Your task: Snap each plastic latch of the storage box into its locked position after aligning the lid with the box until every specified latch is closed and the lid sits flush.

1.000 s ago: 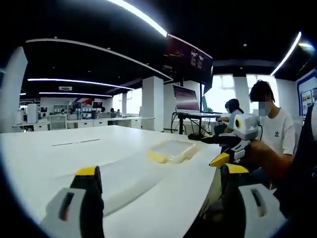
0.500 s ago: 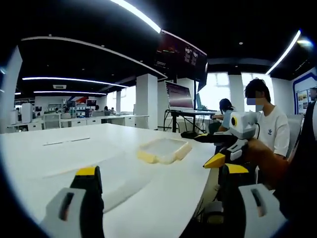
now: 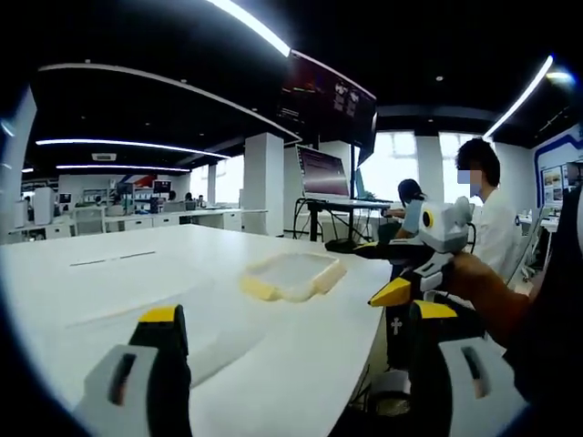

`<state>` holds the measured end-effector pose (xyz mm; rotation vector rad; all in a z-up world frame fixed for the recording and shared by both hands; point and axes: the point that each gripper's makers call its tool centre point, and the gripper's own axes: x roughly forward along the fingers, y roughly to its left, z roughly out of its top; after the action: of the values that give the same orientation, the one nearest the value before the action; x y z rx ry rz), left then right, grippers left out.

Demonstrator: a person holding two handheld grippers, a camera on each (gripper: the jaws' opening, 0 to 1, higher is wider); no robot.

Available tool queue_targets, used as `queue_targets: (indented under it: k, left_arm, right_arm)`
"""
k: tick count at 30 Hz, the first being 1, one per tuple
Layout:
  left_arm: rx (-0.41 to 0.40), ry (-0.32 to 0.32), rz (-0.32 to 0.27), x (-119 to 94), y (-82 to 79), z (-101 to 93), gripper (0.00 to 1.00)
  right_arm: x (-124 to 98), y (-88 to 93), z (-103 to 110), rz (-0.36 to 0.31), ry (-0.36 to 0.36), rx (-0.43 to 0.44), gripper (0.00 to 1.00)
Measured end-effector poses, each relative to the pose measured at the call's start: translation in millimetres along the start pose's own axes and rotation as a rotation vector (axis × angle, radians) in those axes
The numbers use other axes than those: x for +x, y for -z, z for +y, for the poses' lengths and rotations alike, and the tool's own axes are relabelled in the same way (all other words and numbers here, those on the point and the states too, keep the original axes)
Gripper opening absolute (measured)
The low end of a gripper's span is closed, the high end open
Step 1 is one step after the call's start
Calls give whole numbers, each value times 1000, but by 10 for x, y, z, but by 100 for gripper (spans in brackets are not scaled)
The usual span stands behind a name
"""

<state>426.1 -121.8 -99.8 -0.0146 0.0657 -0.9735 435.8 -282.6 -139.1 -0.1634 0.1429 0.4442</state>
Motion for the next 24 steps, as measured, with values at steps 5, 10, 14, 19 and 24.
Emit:
queue_targets:
  k: [5, 10, 14, 19, 24]
  left_arm:
    - [2, 1, -1, 24, -8, -5, 100]
    - [6, 9, 9, 51, 12, -22, 100]
    - [7, 12, 16, 78, 21, -25, 100]
    - [-5, 4, 10, 113, -8, -11, 100]
    - [-9, 6, 18, 149, 16, -10, 100]
  right_arm:
    - [-9, 4, -15, 0, 5, -3, 100]
    - [-29, 12, -49, -1, 14, 2, 100]
    - [-46, 8, -80, -2, 21, 4, 100]
    - [-54, 5, -101, -3, 26, 5, 100]
    - [-56, 8, -117, 0, 29, 5, 100]
